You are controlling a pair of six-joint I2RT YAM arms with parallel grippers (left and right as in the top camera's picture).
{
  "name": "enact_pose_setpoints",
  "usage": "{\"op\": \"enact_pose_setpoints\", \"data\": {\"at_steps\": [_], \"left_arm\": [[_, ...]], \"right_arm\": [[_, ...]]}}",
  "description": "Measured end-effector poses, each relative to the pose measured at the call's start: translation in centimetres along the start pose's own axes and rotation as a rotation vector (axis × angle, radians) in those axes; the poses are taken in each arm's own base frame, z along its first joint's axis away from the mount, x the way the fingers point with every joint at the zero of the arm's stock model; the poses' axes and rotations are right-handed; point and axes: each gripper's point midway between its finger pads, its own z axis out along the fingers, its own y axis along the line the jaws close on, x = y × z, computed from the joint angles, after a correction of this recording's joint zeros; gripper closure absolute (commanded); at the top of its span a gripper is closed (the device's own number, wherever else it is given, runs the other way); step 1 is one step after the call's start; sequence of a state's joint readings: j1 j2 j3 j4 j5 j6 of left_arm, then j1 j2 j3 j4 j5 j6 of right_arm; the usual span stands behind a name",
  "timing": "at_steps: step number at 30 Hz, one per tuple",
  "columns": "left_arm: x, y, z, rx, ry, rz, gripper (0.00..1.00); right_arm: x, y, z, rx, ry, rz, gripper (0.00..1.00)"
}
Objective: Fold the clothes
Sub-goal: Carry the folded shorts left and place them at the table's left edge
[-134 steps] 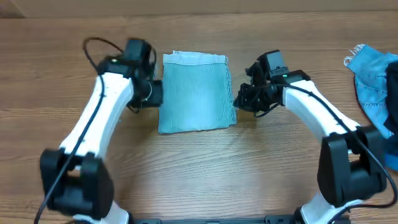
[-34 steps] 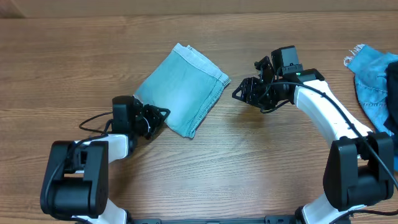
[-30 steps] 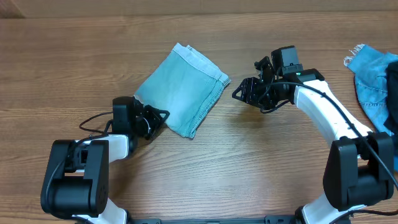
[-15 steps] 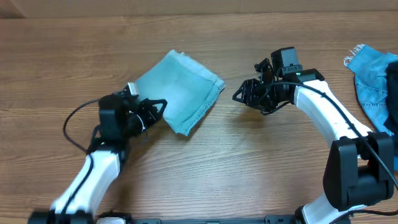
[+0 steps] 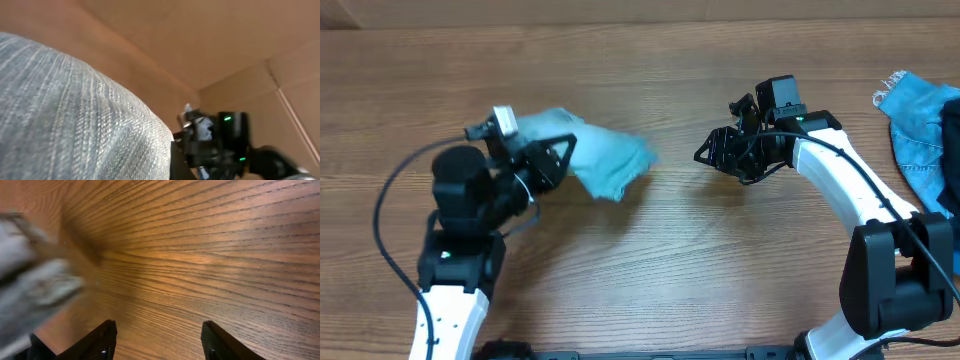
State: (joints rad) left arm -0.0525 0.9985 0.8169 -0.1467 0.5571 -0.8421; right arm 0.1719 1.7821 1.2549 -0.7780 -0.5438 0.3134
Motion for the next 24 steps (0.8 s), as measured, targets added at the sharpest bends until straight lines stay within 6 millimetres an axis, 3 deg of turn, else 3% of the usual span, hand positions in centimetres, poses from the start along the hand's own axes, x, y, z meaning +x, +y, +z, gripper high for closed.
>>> {"op": "enact_pose_setpoints", "data": {"at_steps": [5, 8, 11, 16, 24], "left_arm": [[-3.0, -4.2, -1.5, 0.041, -0.063, 0.05, 0.96], [-4.5, -5.7, -2.2, 0.044, -0.114, 0.081, 0.96], [-6.5, -5.5, -2.9, 0.02, -0.169, 0.1, 0.96], [-12.4, -2.1, -4.5, -0.07, -0.3, 0.095, 0.96], [-20.7, 7.5, -5.0, -0.197, -0.365, -0.016, 0.96]], "right_arm": [[0.0, 0.0, 0.0, 0.0, 0.0, 0.0, 0.42], [0.0, 0.0, 0.0, 0.0, 0.0, 0.0, 0.42], [0.0, 0.0, 0.0, 0.0, 0.0, 0.0, 0.42], [0.0, 0.0, 0.0, 0.001, 0.002, 0.002, 0.41], [0.5, -0.2, 0.0, 0.008, 0.02, 0.015, 0.42]]}}
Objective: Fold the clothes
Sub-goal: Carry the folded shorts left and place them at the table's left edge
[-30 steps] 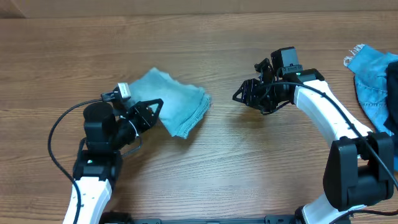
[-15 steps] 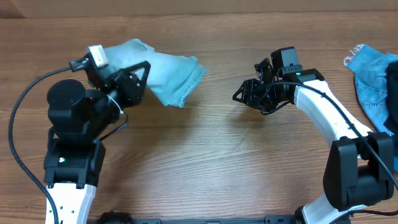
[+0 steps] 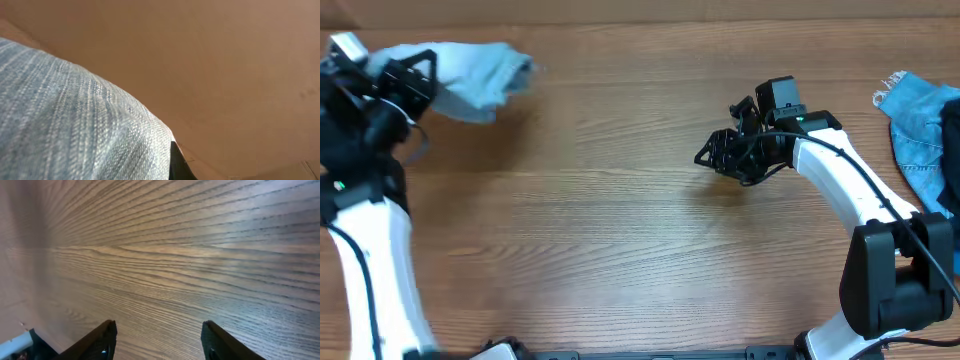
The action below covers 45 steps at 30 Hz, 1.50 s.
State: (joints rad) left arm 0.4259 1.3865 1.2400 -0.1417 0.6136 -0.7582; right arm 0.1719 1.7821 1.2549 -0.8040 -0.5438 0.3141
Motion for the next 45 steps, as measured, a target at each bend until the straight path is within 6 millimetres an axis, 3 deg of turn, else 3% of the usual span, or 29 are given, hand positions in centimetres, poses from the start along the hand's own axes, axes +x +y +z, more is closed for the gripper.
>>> {"op": "enact_pose_setpoints", "data": {"at_steps": [2, 5, 8, 13, 18, 21, 23, 26, 32, 37, 39, 41, 45], "left_arm": [[-2.1, 2.9, 1.3, -0.014, 0.01, -0.037, 0.96], [-4.4, 5.6, 2.5, -0.009, 0.026, -0.074, 0.96], [-8.3, 8.7, 3.3, 0.023, 0.029, -0.101, 0.96], [-12.9, 11.4, 3.9, 0.074, 0.009, -0.082, 0.96], [-15.2, 13.3, 5.7, 0.132, -0.011, -0.033, 0.96], [-15.3, 14.9, 6.9, 0.147, -0.007, -0.027, 0.96], [-15.1, 17.4, 8.1, 0.15, -0.01, -0.026, 0.96], [-15.1, 19.3, 8.5, 0.14, -0.021, -0.032, 0.96], [-15.5, 22.9, 7.1, 0.087, -0.032, -0.068, 0.96], [-13.8, 26.1, 5.6, -0.003, 0.031, -0.182, 0.95], [-13.2, 27.1, 4.7, -0.036, 0.054, -0.231, 0.92], [-12.2, 28.6, 3.5, -0.084, 0.084, -0.305, 0.76], [-9.3, 31.5, 0.7, -0.224, 0.149, -0.499, 0.61]], "right_arm": [[0.1, 0.0, 0.0, 0.002, 0.004, 0.002, 0.42], [0.2, -0.1, 0.0, 0.004, 0.009, 0.006, 0.42], [0.4, -0.2, 0.0, 0.007, 0.017, 0.011, 0.42], [1.0, -0.4, 0.0, 0.015, 0.038, 0.025, 0.41], [1.6, -0.6, -0.1, 0.024, 0.059, 0.04, 0.42], [1.6, -0.6, -0.1, 0.025, 0.062, 0.042, 0.42], [1.6, -0.6, -0.1, 0.025, 0.062, 0.042, 0.42], [1.8, -0.7, -0.1, 0.028, 0.07, 0.047, 0.42], [2.2, -0.8, -0.1, 0.033, 0.082, 0.055, 0.42], [2.1, -0.8, -0.1, 0.033, 0.081, 0.055, 0.42], [2.1, -0.8, -0.1, 0.032, 0.079, 0.054, 0.42], [2.0, -0.7, -0.1, 0.03, 0.074, 0.05, 0.42], [1.9, -0.7, -0.1, 0.03, 0.074, 0.049, 0.42]]}}
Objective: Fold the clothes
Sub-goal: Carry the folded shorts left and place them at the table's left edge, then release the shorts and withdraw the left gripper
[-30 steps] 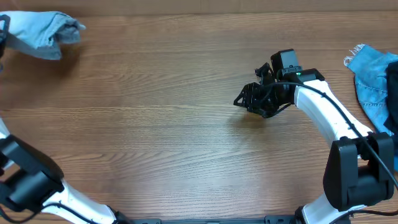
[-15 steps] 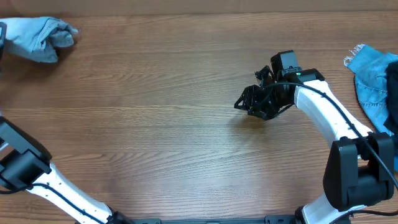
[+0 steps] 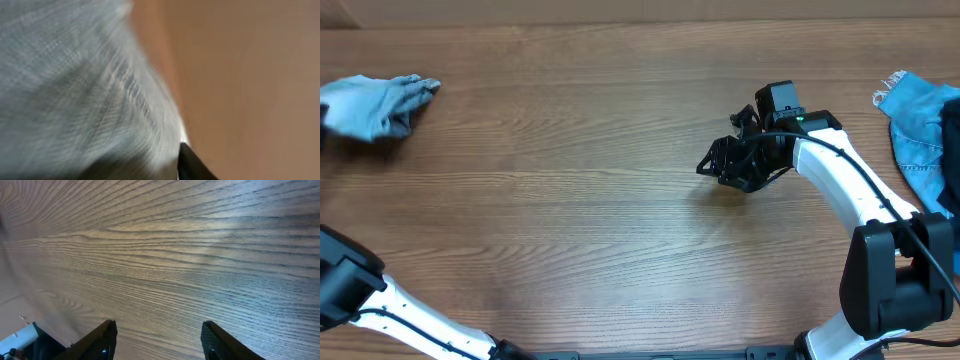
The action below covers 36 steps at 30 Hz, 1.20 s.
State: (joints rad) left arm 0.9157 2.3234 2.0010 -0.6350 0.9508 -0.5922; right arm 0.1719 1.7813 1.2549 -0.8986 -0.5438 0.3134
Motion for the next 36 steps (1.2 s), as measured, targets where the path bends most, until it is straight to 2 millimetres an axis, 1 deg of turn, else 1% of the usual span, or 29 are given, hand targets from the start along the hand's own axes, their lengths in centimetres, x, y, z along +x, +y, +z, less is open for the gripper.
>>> {"op": "enact_pose_setpoints", "data": {"at_steps": [2, 3, 5, 7, 9, 10, 11, 14, 15, 16, 18, 21, 24, 25, 26, 27, 29, 30, 31, 32, 33, 34, 35, 36], "left_arm": [[1.0, 2.4, -0.9, -0.076, 0.024, -0.106, 0.61], [1.3, 3.1, -1.3, -0.096, 0.035, -0.144, 0.61], [1.9, 3.7, -2.1, -0.101, 0.055, -0.198, 0.62], [2.2, 3.6, -2.8, -0.069, 0.076, -0.238, 0.62], [2.4, 2.9, -3.6, 0.0, 0.103, -0.266, 0.62], [2.4, 2.6, -3.9, 0.023, 0.11, -0.271, 0.57], [2.4, 2.1, -4.2, 0.061, 0.121, -0.271, 0.5], [2.3, 1.2, -5.1, 0.135, 0.135, -0.253, 0.48], [2.2, 1.2, -5.4, 0.14, 0.131, -0.248, 0.48], [2.1, 1.2, -5.6, 0.142, 0.126, -0.24, 0.45], [1.7, 0.8, -6.6, 0.131, 0.097, -0.205, 0.45], [1.1, -1.2, -9.2, 0.093, 0.023, -0.119, 0.44], [1.2, -5.6, -12.9, 0.054, -0.08, 0.021, 0.42], [1.7, -7.7, -14.5, 0.031, -0.127, 0.079, 0.42], [2.2, -9.0, -15.4, 0.019, -0.15, 0.117, 0.42], [2.6, -9.8, -16.1, 0.009, -0.164, 0.141, 0.42], [4.1, -11.4, -17.1, -0.033, -0.181, 0.199, 0.43], [4.9, -11.8, -17.1, -0.066, -0.18, 0.228, 0.43], [5.9, -12.0, -16.6, -0.104, -0.165, 0.25, 0.43], [6.8, -11.8, -15.9, -0.149, -0.145, 0.275, 0.47], [7.6, -11.7, -14.8, -0.193, -0.121, 0.304, 0.53], [8.5, -11.7, -13.1, -0.244, -0.089, 0.362, 0.57], [9.4, -11.9, -11.7, -0.277, -0.061, 0.424, 0.64], [10.7, -12.5, -9.8, -0.303, -0.022, 0.504, 0.7]], "right_arm": [[0.0, 0.0, 0.0, 0.0, -0.001, 0.0, 0.42], [0.0, 0.0, 0.0, 0.0, -0.001, 0.0, 0.42], [-0.1, 0.0, 0.0, -0.001, -0.003, -0.002, 0.42], [-0.2, 0.1, 0.0, -0.003, -0.007, -0.004, 0.42], [-0.2, 0.1, 0.0, -0.003, -0.007, -0.004, 0.42], [-0.2, 0.1, 0.0, -0.003, -0.007, -0.005, 0.42], [-0.2, 0.1, 0.0, -0.002, -0.007, -0.004, 0.42], [-0.2, 0.1, 0.0, -0.003, -0.007, -0.005, 0.42], [-0.2, 0.1, 0.0, -0.003, -0.007, -0.005, 0.42], [-0.2, 0.1, 0.0, -0.003, -0.007, -0.005, 0.42], [-0.2, 0.1, 0.0, -0.004, -0.009, -0.006, 0.41], [-0.5, 0.2, 0.0, -0.008, -0.018, -0.012, 0.41], [-0.7, 0.3, 0.0, -0.011, -0.027, -0.018, 0.41], [-0.7, 0.3, 0.0, -0.011, -0.027, -0.018, 0.41], [-0.7, 0.3, 0.0, -0.011, -0.027, -0.018, 0.41], [-0.7, 0.3, 0.0, -0.011, -0.027, -0.019, 0.41], [-0.7, 0.3, 0.0, -0.011, -0.027, -0.018, 0.41], [-0.7, 0.3, 0.0, -0.011, -0.028, -0.019, 0.41], [-0.7, 0.3, 0.0, -0.012, -0.028, -0.024, 0.41], [-0.8, 0.3, 0.0, -0.012, -0.03, -0.028, 0.41], [-0.8, 0.3, 0.0, -0.012, -0.03, -0.032, 0.41], [-0.8, 0.3, 0.0, -0.012, -0.03, -0.035, 0.41], [-0.8, 0.3, 0.0, -0.011, -0.029, -0.037, 0.41], [-0.7, 0.3, 0.0, -0.011, -0.028, -0.039, 0.43]]}}
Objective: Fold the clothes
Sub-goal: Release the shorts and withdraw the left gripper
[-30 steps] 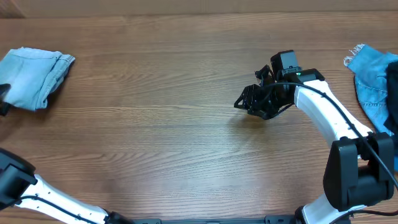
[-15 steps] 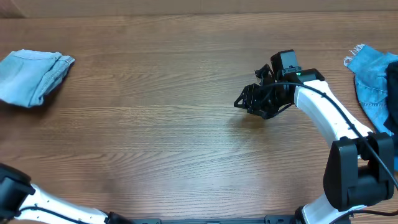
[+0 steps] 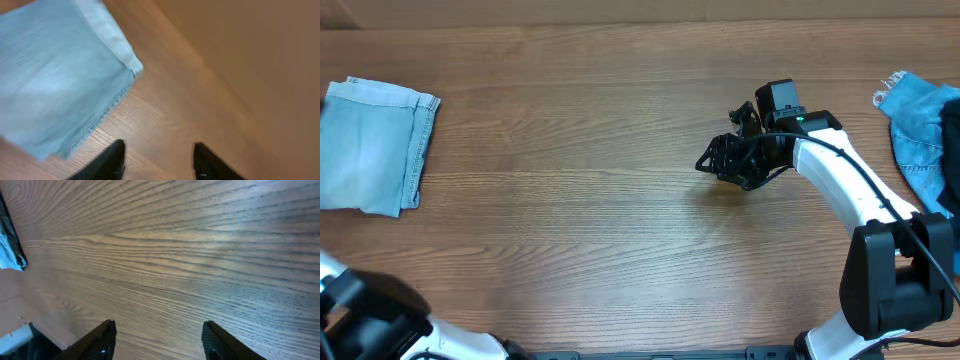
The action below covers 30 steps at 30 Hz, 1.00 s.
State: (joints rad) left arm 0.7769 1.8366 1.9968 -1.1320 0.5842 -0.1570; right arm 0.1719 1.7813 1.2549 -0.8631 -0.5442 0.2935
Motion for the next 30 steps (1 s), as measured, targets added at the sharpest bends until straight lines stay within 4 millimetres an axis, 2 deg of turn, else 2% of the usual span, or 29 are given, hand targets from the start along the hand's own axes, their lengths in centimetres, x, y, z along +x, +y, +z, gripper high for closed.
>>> {"op": "enact_pose_setpoints", "data": {"at_steps": [2, 4, 6, 10, 13, 15, 18, 20, 21, 26, 30], "left_arm": [[1.3, -2.4, 2.1, -0.035, 0.04, 0.13, 0.82], [3.1, -5.0, 4.5, -0.099, 0.084, 0.277, 0.89], [4.9, -7.2, 7.2, -0.164, 0.122, 0.415, 0.95], [6.7, -7.8, 11.9, -0.231, 0.187, 0.607, 0.96], [8.7, -5.6, 15.6, -0.273, 0.296, 0.672, 0.96], [10.7, -2.6, 18.7, -0.3, 0.41, 0.706, 0.96], [12.5, 0.8, 21.5, -0.31, 0.506, 0.732, 0.96], [12.5, 1.9, 22.4, -0.318, 0.516, 0.747, 0.96], [12.2, 3.1, 23.2, -0.353, 0.51, 0.756, 0.96], [10.2, 5.5, 25.3, -0.457, 0.44, 0.78, 0.96], [9.4, 6.8, 25.9, -0.488, 0.417, 0.79, 0.96]], "right_arm": [[0.1, -0.1, 0.0, 0.002, 0.003, -0.001, 0.5], [0.1, -0.2, 0.0, 0.013, 0.004, -0.001, 0.58], [0.2, -0.7, 0.0, 0.035, 0.004, 0.005, 0.62], [0.2, -1.3, 0.0, 0.071, 0.001, 0.009, 0.66], [0.2, -1.5, -0.1, 0.082, 0.0, 0.01, 0.66], [0.3, -1.6, -0.1, 0.087, 0.003, 0.012, 0.66], [0.3, -1.6, -0.1, 0.089, 0.002, 0.012, 0.65], [0.3, -1.7, -0.1, 0.094, 0.0, 0.012, 0.65], [0.3, -1.7, -0.1, 0.095, 0.001, 0.013, 0.65], [0.9, -2.1, -0.1, 0.111, 0.023, 0.029, 0.65], [1.6, -2.8, -0.3, 0.152, 0.045, 0.045, 0.65]]}}
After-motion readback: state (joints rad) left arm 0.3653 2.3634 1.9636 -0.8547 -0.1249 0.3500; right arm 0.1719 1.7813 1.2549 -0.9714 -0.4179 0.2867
